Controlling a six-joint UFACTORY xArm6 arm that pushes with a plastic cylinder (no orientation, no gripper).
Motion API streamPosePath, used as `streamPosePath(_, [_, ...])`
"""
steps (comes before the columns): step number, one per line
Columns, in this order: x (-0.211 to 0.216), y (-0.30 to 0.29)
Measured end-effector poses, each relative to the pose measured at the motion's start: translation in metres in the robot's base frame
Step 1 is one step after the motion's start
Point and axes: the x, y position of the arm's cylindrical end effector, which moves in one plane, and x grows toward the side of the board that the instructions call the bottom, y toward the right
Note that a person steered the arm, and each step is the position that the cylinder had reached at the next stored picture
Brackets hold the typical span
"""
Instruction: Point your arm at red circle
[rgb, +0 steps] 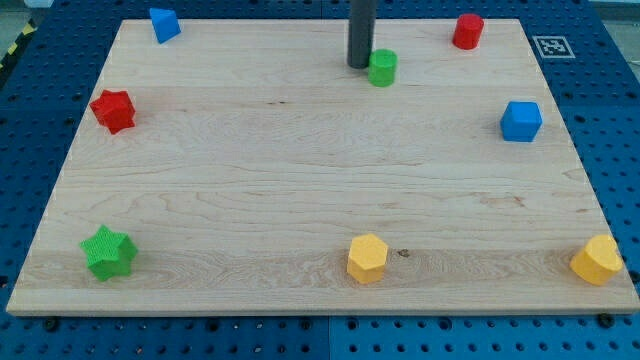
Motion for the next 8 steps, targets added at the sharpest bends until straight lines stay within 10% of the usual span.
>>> streamPosePath(3, [0.056, 0.115])
streamPosePath(8, [-0.104, 0.099])
